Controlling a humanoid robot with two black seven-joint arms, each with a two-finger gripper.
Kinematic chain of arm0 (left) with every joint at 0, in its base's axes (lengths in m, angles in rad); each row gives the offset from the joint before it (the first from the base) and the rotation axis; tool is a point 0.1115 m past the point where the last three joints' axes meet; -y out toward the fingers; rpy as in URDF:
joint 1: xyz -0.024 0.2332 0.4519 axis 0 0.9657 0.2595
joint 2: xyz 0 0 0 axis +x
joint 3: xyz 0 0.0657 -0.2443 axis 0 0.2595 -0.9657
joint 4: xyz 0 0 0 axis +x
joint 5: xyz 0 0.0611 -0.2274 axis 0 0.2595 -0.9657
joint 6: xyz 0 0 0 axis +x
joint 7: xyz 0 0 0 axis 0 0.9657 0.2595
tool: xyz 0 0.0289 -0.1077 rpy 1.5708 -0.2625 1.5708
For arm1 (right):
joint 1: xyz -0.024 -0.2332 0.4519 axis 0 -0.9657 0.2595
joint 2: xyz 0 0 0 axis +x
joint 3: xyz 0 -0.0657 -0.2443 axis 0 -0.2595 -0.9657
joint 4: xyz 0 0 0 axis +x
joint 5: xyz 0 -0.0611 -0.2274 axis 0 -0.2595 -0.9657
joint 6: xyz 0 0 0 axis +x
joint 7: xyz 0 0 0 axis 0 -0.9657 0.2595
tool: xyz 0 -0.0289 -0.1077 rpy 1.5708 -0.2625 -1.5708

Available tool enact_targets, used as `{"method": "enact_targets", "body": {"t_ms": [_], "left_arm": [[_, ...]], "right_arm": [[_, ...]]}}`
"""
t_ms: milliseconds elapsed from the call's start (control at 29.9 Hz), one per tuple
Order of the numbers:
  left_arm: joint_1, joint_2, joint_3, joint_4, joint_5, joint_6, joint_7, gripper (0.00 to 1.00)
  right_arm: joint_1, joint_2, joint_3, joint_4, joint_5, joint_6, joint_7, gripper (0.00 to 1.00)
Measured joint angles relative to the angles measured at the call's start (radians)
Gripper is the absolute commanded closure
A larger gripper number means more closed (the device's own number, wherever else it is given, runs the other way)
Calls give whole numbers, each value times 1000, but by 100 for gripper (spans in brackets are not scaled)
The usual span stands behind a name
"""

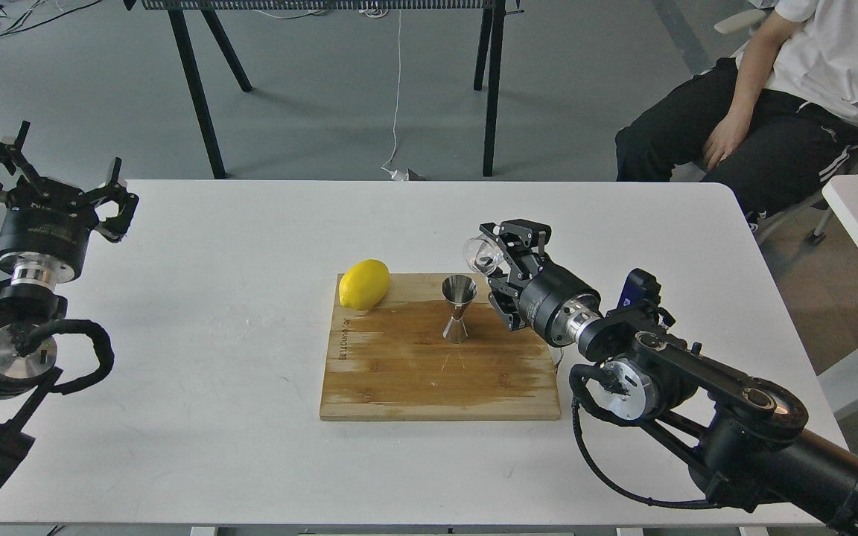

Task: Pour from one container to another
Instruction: 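Carry the glass cup with the right gripper above the jigger, then tilt the glass cup with the right gripper to pour into the jigger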

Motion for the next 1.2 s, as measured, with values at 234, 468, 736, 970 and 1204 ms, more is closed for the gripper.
{"method": "enact_targets", "body": {"t_ms": [234, 468, 736, 970, 1204], "left_arm": [[0, 0, 0, 0, 0, 0, 0, 0], [0, 10, -5, 0, 0, -2, 0, 0], [0, 12, -6, 1, 0, -3, -1, 0], [0, 12, -6, 0, -1, -3, -2, 0], [1, 12, -6, 1, -1, -4, -2, 0]], "right_arm": [[14, 8, -27, -19, -28, -10, 25, 73], [35, 16, -31, -21, -32, -11, 26, 73], [57, 21, -87, -42, -115, -19, 35, 73], [62, 22, -103, -50, -126, -22, 43, 73], [73, 29, -105, -61, -127, -22, 44, 73]]}}
